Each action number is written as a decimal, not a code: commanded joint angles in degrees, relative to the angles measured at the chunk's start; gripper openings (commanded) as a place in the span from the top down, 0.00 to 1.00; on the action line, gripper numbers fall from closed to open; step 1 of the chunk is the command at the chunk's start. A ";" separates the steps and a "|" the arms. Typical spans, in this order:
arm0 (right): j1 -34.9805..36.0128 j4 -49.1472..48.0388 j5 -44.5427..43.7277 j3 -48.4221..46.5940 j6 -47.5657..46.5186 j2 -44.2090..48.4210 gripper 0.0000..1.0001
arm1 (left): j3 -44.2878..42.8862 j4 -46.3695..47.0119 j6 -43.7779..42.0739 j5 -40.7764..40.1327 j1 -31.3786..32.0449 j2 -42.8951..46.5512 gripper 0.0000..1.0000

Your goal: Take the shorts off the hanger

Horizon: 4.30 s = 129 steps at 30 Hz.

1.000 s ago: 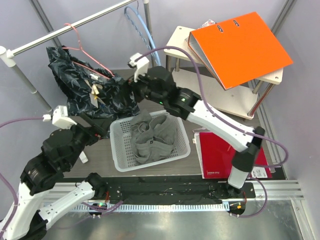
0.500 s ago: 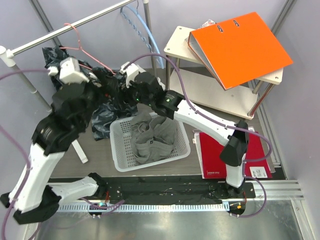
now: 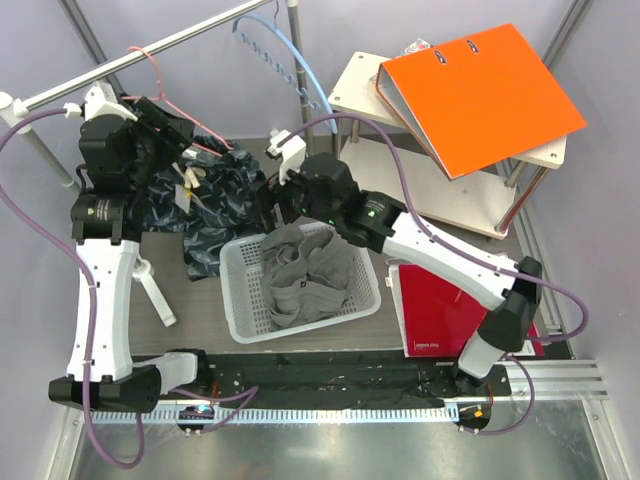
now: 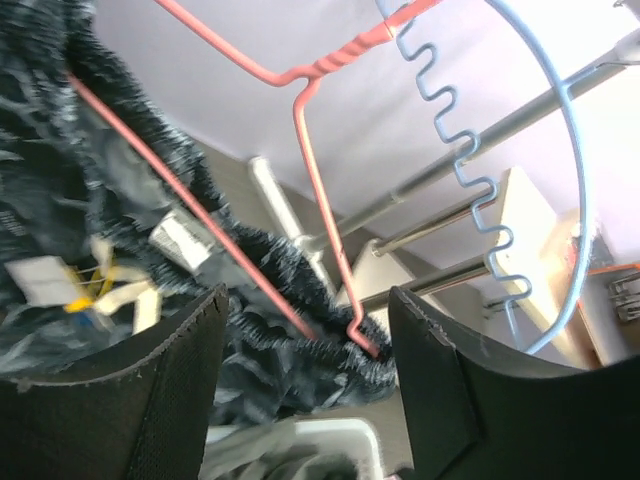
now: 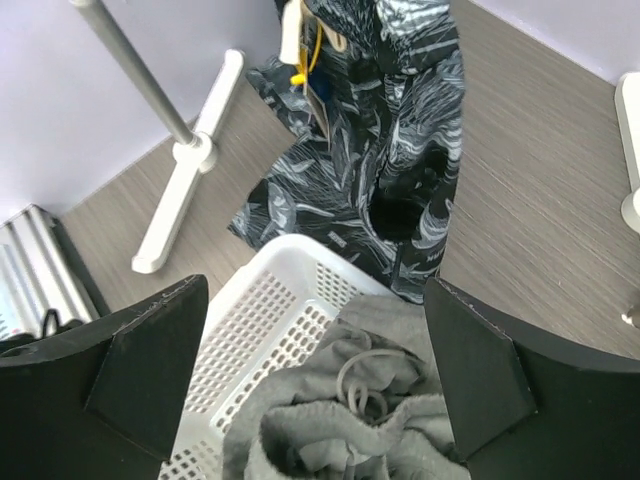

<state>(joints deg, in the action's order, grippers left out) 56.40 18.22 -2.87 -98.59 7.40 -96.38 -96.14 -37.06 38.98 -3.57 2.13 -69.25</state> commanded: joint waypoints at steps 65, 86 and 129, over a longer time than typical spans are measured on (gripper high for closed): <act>-2.42 -12.50 1.60 19.32 2.86 13.42 0.01 | 32.96 39.99 16.03 7.98 -3.89 4.75 1.00; -5.16 -0.73 8.07 -14.87 5.79 -15.50 0.33 | 39.01 44.27 26.94 9.55 -5.21 4.65 1.00; -2.35 5.86 0.15 -19.55 0.43 -16.57 0.99 | 42.09 41.72 26.31 9.81 -5.21 5.63 1.00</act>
<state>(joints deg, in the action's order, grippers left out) 53.76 24.93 -1.61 -117.21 8.21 -115.18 -52.99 2.07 64.14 6.04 -2.76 -64.10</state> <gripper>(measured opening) 0.046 0.018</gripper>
